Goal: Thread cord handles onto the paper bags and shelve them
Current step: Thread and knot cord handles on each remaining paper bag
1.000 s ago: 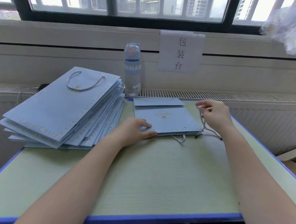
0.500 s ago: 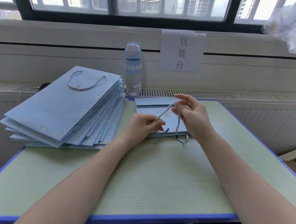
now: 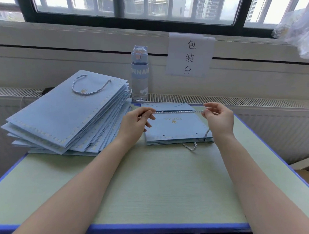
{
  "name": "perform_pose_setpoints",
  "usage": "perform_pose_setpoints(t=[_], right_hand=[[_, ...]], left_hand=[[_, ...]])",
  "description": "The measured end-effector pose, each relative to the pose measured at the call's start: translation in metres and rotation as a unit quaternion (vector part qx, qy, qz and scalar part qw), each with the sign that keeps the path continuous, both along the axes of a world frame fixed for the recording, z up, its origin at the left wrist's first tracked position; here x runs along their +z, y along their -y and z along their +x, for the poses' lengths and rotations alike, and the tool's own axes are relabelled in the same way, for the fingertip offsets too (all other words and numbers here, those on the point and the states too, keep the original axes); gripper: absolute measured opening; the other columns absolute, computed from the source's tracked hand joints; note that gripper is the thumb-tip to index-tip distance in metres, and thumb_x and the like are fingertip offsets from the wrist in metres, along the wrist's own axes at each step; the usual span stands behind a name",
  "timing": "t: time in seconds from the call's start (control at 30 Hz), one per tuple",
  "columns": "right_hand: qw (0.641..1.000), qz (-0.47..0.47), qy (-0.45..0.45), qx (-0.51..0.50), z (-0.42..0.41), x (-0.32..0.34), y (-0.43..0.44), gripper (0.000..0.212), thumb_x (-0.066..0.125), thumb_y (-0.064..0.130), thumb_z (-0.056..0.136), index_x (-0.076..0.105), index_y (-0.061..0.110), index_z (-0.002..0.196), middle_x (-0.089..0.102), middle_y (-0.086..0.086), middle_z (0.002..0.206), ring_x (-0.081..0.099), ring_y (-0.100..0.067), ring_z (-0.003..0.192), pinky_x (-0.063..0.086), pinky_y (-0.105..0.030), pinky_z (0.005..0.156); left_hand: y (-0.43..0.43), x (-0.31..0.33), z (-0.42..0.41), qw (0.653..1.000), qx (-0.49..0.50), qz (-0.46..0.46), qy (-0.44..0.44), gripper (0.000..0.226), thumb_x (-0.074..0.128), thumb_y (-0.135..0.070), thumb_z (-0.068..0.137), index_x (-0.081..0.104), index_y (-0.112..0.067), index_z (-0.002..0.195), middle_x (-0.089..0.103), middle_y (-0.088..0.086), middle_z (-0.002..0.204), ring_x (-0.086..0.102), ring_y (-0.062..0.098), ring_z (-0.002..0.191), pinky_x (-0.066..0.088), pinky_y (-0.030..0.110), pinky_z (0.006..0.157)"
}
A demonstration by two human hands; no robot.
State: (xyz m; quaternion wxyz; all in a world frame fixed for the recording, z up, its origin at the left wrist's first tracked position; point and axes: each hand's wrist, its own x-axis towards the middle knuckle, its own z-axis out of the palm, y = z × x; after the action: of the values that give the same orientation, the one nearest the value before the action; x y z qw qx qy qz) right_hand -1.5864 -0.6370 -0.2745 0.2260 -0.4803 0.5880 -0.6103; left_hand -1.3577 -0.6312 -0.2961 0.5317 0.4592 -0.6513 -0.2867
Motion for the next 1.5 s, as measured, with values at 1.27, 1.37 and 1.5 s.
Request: perform_pose_setpoints(t=[1.27, 1.37, 1.5], right_hand=[[0.884, -0.013, -0.408, 0.225, 0.048, -0.030, -0.010, 0.013, 0.057, 0.012, 0.092, 0.069, 0.009, 0.096, 0.063, -0.006, 0.095, 0.049, -0.013, 0.080, 0.038, -0.021, 0.076], [0.885, -0.017, -0.408, 0.223, 0.049, -0.030, -0.010, 0.013, 0.057, 0.012, 0.092, 0.069, 0.009, 0.097, 0.062, -0.006, 0.094, 0.050, -0.014, 0.079, 0.042, -0.026, 0.077], [0.885, -0.019, -0.407, 0.227, 0.051, -0.031, -0.011, 0.014, 0.057, 0.012, 0.092, 0.069, 0.008, 0.099, 0.062, -0.005, 0.095, 0.050, -0.014, 0.079, 0.043, -0.026, 0.078]], left_hand=[[0.004, -0.020, -0.004, 0.914, -0.035, 0.088, 0.396, 0.078, 0.059, -0.057, 0.084, 0.035, -0.015, 0.146, 0.036, 0.004, 0.148, 0.025, 0.016, 0.140, 0.022, 0.029, 0.112], [0.002, -0.022, -0.007, 0.915, -0.036, 0.073, 0.396, 0.081, 0.056, -0.066, 0.079, 0.039, -0.019, 0.143, 0.043, 0.002, 0.141, 0.030, 0.018, 0.135, 0.026, 0.034, 0.111], [0.004, -0.027, -0.011, 0.909, -0.013, 0.060, 0.413, 0.092, 0.035, -0.081, 0.061, 0.047, -0.028, 0.136, 0.050, 0.001, 0.121, 0.041, 0.020, 0.117, 0.037, 0.039, 0.100]])
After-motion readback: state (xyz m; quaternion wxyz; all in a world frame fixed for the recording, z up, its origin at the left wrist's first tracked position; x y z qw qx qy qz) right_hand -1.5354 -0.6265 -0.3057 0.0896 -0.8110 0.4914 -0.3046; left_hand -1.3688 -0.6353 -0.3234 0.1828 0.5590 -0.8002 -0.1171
